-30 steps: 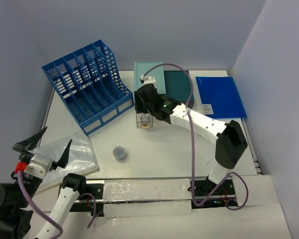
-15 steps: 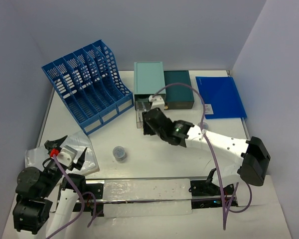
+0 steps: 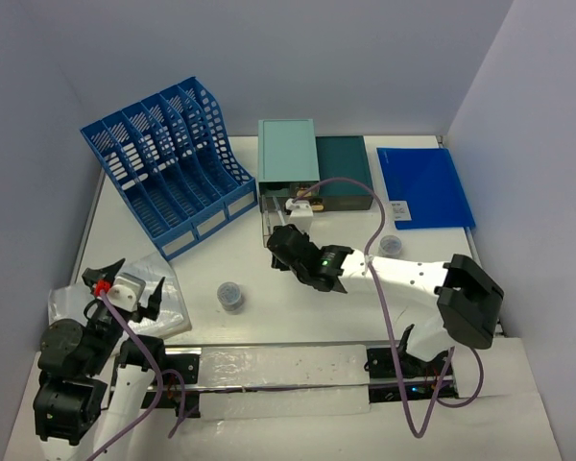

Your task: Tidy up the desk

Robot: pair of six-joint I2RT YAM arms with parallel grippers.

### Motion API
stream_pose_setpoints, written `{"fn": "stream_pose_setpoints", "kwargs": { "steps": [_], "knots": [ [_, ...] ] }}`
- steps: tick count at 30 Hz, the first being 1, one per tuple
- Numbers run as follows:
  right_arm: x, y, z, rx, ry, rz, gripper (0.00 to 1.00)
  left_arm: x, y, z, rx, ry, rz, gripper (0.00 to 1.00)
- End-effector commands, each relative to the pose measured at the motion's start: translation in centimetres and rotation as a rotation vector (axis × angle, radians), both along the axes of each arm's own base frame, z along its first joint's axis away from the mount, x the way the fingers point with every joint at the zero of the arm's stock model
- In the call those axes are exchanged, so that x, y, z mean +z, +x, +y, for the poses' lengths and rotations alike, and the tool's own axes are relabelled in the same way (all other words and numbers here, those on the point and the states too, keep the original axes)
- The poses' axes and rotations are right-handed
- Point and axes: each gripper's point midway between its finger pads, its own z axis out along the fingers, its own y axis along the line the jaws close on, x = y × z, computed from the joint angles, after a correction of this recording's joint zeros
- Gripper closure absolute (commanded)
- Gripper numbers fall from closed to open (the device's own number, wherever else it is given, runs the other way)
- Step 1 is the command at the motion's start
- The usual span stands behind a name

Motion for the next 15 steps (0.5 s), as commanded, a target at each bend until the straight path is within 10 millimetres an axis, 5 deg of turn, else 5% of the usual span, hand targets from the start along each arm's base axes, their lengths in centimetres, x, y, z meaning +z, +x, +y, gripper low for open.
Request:
{"fn": "stream_pose_setpoints", "kwargs": {
  "steps": [1, 10, 15],
  "knots": [
    [2.9, 2.9, 0.8, -0.096, 0.061, -0.102, 0.6, 2.4, -0.6, -0.1, -0.005, -0.028, -0.078, 0.09],
    [4.4, 6.6, 0.6, -0.183, 0.061, -0.18, 0.6, 3.0, -1.2, -0.5, -0.041, -0.01, -0.095, 0.08],
    [5.4, 8.6, 0.1, -0.21, 0.051, -0.227, 0.6, 2.0, 0.9, 1.7, 0.097, 0.038, -0.064, 0.05]
  ]
}}
